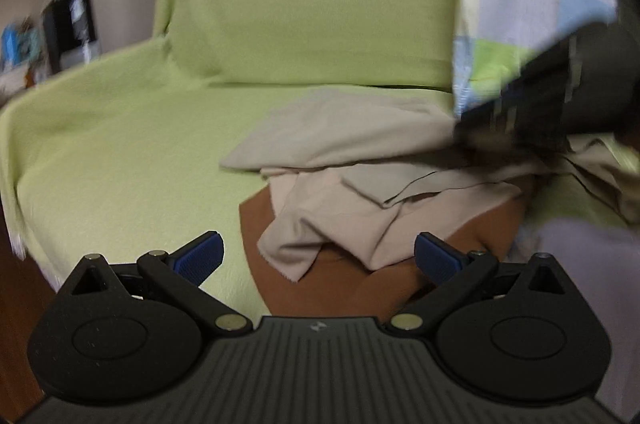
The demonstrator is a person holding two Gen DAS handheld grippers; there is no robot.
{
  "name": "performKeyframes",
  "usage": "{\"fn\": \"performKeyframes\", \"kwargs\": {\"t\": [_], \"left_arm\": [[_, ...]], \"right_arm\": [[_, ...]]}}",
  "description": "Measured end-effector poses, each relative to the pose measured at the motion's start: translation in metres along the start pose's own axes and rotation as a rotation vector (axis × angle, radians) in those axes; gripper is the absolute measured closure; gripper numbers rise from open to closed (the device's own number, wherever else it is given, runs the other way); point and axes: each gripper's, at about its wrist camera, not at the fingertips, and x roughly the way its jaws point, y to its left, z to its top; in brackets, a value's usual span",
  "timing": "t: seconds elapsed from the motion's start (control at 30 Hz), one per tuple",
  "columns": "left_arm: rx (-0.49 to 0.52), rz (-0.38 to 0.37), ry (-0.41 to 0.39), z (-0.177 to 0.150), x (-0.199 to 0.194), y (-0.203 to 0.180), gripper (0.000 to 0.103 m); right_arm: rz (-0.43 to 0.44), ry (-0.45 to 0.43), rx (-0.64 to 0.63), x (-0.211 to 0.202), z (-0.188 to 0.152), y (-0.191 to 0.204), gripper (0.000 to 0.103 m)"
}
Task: Fold clothes
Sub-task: 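Grasp the beige top with the left gripper while the right gripper grasps another edge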
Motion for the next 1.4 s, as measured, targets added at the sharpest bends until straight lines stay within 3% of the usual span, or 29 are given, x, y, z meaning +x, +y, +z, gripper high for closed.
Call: {"fn": "performKeyframes", "kwargs": {"t": [0.23, 0.37, 0.43, 0.47, 0.5, 0.57, 0.67, 0.83, 0.9, 1.07, 1.1, 1.2, 1.27, 1.3, 1.33, 1.4], "left_arm": [[0.272, -0.021, -0.170, 0.029, -0.024, -0.045, 0.001], [0.383, -0.041, -0.194, 0.033, -0.024, -0.078, 0.001], [0.416, -0.037, -0.189, 0.032, -0.025, -0.089, 0.001], [0.421, -0.035, -0.185, 0.032, -0.027, -0.091, 0.001], [0.420, -0.037, -0.184, 0.031, -0.028, -0.090, 0.001], [0.399, -0.052, -0.169, 0.028, -0.026, -0.086, 0.001], [0.373, -0.070, -0.158, 0.027, -0.019, -0.082, 0.001], [0.343, -0.151, -0.163, 0.029, 0.002, -0.078, 0.001], [0.335, -0.182, -0.165, 0.031, 0.008, -0.081, 0.001], [0.404, -0.181, -0.220, 0.039, 0.018, -0.105, 0.003], [0.430, -0.157, -0.234, 0.042, 0.017, -0.110, 0.009], [0.506, -0.092, -0.249, 0.050, 0.011, -0.119, 0.046], [0.550, -0.111, -0.257, 0.059, -0.007, -0.119, 0.069], [0.554, -0.131, -0.264, 0.064, -0.019, -0.119, 0.090], [0.558, -0.153, -0.276, 0.068, -0.033, -0.118, 0.099], [0.567, -0.200, -0.329, 0.078, -0.067, -0.121, 0.099]], "right_arm": [[-0.064, -0.109, 0.032, -0.139, 0.033, -0.019, 0.103], [-0.119, -0.052, 0.004, -0.177, 0.019, -0.016, 0.103], [-0.110, -0.005, 0.003, -0.176, 0.006, -0.015, 0.103], [-0.107, 0.007, 0.001, -0.174, 0.000, -0.013, 0.096], [-0.095, 0.034, -0.014, -0.165, -0.011, -0.010, 0.082], [-0.087, 0.059, -0.058, -0.146, -0.024, -0.001, 0.065], [-0.095, 0.083, -0.130, -0.097, -0.030, 0.008, 0.064], [-0.095, 0.170, -0.161, -0.031, -0.043, -0.001, 0.066], [-0.098, 0.195, -0.147, -0.020, -0.044, -0.010, 0.102], [-0.139, 0.075, -0.124, -0.067, -0.026, -0.020, 0.103], [-0.146, 0.050, -0.128, -0.082, -0.020, -0.019, 0.103], [-0.194, -0.024, -0.168, -0.136, -0.012, -0.012, 0.103], [-0.236, -0.069, -0.199, -0.179, -0.010, -0.005, 0.103], [-0.281, -0.087, -0.218, -0.209, -0.012, -0.002, 0.103], [-0.316, -0.094, -0.221, -0.231, -0.015, 0.000, 0.103], [-0.376, -0.097, -0.204, -0.266, -0.023, -0.001, 0.103]]}}
